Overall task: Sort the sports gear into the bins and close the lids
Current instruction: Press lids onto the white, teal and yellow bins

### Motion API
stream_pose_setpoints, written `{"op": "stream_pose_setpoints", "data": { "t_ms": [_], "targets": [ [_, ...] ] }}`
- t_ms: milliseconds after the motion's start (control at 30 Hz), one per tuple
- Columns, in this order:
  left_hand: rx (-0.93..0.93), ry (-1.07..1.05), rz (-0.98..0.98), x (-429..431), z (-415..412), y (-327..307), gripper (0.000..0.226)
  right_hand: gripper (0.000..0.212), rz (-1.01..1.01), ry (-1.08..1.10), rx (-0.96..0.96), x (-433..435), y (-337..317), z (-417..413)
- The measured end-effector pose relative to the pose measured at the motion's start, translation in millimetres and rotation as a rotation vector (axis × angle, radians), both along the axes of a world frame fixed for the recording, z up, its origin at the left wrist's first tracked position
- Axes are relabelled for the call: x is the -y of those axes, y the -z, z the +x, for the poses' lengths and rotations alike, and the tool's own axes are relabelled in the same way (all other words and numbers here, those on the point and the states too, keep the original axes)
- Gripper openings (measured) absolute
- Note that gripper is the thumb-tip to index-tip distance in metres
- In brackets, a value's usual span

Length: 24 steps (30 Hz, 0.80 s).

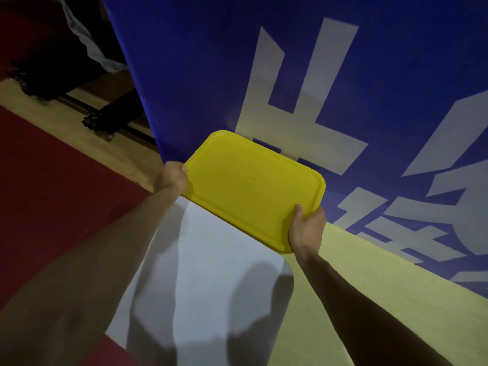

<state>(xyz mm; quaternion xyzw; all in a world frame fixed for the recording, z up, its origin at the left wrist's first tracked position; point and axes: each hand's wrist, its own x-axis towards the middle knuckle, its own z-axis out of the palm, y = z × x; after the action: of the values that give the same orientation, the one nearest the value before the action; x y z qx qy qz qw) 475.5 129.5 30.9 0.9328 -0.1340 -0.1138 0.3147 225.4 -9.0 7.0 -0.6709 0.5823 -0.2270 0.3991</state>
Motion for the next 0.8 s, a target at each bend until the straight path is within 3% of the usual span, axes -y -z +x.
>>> {"op": "stream_pose_setpoints", "data": {
  "t_ms": [67,167,300,400,567,800],
  "targets": [
    [-0.010,0.011,0.003,1.6,2.9,0.3,0.026,0.066,-0.049,-0.028,-0.030,-0.4,0.6,0.7],
    [0.071,0.100,0.174,5.5,-2.8,-3.5,0.026,0.065,-0.179,-0.088,-0.105,-0.4,3.1,-0.5],
    [0.191,0.219,0.307,14.9,-12.1,-3.3,0.041,0.062,-0.290,-0.223,-0.294,3.1,5.0,-4.5],
    [0.281,0.354,0.305,27.0,-13.9,-1.5,0.057,0.063,-0.392,-0.373,-0.476,17.4,-1.4,-6.7],
    [0.279,0.518,0.348,42.0,-7.9,5.5,0.056,0.066,-0.430,-0.573,-0.615,53.0,-13.2,0.1],
    [0.233,0.501,0.295,43.0,-1.8,13.8,0.057,0.064,-0.481,-0.622,-0.612,72.6,-14.9,12.3]
  ]
}}
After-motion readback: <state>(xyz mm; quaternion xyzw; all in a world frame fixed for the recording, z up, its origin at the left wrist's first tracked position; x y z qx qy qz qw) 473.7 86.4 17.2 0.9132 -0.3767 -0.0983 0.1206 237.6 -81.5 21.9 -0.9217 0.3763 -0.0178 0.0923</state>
